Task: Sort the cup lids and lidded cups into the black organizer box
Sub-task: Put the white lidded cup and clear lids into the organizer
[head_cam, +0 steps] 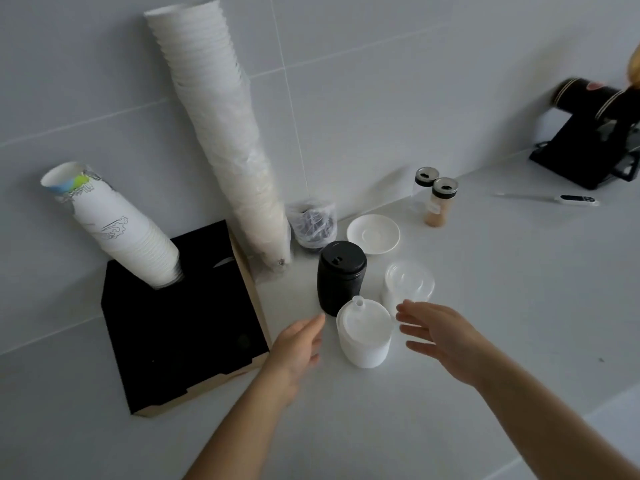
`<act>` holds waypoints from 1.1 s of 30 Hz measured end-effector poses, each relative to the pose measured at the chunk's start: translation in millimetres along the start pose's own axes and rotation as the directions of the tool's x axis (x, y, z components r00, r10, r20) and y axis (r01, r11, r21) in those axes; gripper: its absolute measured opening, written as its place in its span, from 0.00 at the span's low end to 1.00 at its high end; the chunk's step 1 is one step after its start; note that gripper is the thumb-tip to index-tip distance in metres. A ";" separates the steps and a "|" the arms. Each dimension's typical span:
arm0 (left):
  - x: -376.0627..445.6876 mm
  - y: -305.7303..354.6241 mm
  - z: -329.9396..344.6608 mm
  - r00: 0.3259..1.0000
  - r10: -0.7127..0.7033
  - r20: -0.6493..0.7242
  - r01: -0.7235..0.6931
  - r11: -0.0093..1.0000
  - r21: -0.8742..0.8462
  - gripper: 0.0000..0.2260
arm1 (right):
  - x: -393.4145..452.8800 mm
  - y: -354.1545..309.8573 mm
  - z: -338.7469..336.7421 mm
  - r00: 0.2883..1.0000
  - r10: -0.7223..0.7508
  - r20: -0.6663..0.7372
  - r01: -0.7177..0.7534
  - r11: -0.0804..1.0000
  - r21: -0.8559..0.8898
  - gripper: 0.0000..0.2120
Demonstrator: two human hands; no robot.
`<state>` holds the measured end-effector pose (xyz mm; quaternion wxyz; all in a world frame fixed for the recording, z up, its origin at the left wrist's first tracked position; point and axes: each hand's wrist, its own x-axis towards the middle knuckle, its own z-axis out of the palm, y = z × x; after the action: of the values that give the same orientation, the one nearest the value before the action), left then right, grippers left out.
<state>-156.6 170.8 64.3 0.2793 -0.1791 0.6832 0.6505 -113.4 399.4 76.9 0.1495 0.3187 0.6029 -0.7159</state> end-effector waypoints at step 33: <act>49.5 -22.0 25.0 0.946 -0.279 0.167 0.277 0.960 0.036 0.14 | 67.0 42.4 -3.7 0.968 0.085 0.238 -0.068 0.995 -0.077 0.25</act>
<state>-178.0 199.4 16.6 0.4267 -0.2158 0.6286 0.6133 -137.4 404.7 1.5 0.2600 0.2473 0.5916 -0.7220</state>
